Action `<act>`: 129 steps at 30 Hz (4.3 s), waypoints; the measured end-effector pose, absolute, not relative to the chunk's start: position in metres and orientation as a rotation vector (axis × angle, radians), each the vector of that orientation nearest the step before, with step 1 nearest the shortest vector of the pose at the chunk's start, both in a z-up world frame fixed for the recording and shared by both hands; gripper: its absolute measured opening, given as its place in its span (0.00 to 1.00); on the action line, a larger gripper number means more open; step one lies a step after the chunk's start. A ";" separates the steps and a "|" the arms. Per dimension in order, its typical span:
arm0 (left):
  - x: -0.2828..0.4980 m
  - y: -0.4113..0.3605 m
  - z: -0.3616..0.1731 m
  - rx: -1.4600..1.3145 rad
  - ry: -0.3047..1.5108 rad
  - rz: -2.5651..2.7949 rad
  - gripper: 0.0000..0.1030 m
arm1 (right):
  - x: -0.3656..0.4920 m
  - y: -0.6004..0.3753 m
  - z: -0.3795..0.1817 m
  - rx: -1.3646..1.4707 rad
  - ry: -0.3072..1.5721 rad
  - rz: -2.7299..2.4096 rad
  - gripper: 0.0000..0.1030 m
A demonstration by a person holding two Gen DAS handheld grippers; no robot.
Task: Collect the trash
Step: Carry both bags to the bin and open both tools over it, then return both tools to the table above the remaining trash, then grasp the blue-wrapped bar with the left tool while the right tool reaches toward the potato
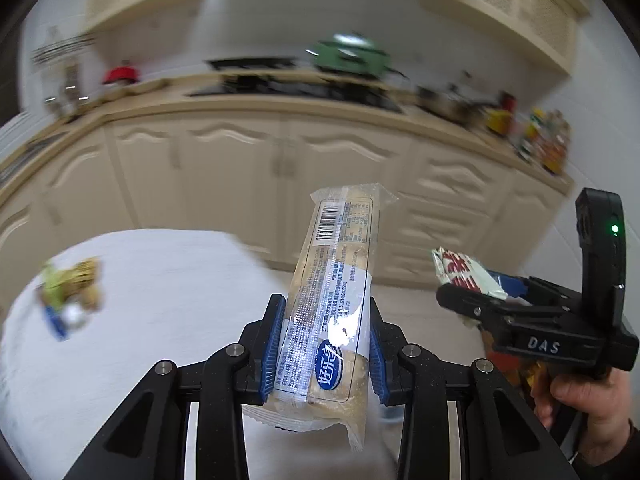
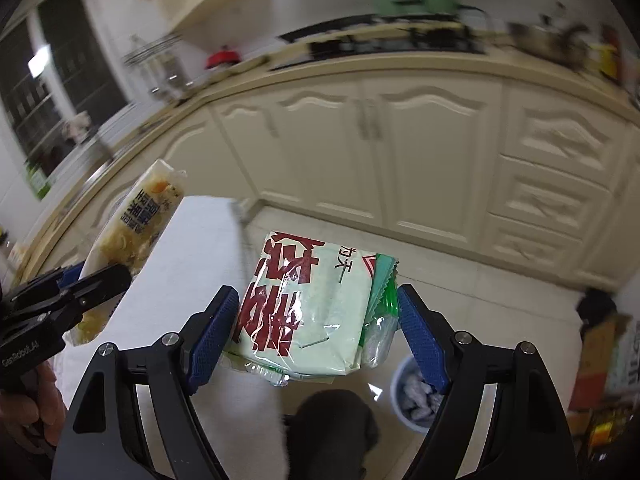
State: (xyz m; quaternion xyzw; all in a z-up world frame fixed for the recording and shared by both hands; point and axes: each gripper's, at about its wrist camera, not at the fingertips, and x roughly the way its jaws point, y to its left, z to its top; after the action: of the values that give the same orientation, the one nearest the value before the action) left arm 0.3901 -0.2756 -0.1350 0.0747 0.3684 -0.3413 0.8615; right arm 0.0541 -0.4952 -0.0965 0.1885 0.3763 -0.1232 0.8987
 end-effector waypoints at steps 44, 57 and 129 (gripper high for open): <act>0.367 -0.286 -0.090 0.222 0.862 -0.661 0.99 | 0.040 -0.570 -0.156 0.550 0.842 -0.420 1.00; 0.331 -0.101 -0.044 0.029 0.694 -0.397 0.99 | 0.140 -0.431 -0.071 0.303 0.761 -0.157 1.00; 0.579 0.044 -0.187 -0.115 0.906 -0.139 0.15 | 0.340 -0.245 -0.178 0.072 0.958 0.159 0.59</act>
State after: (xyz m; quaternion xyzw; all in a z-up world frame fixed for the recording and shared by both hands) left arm 0.5791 0.0445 -0.1871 -0.0557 0.4372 -0.0669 0.8952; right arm 0.3396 -0.2451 -0.1779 0.0344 0.4601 0.0762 0.8839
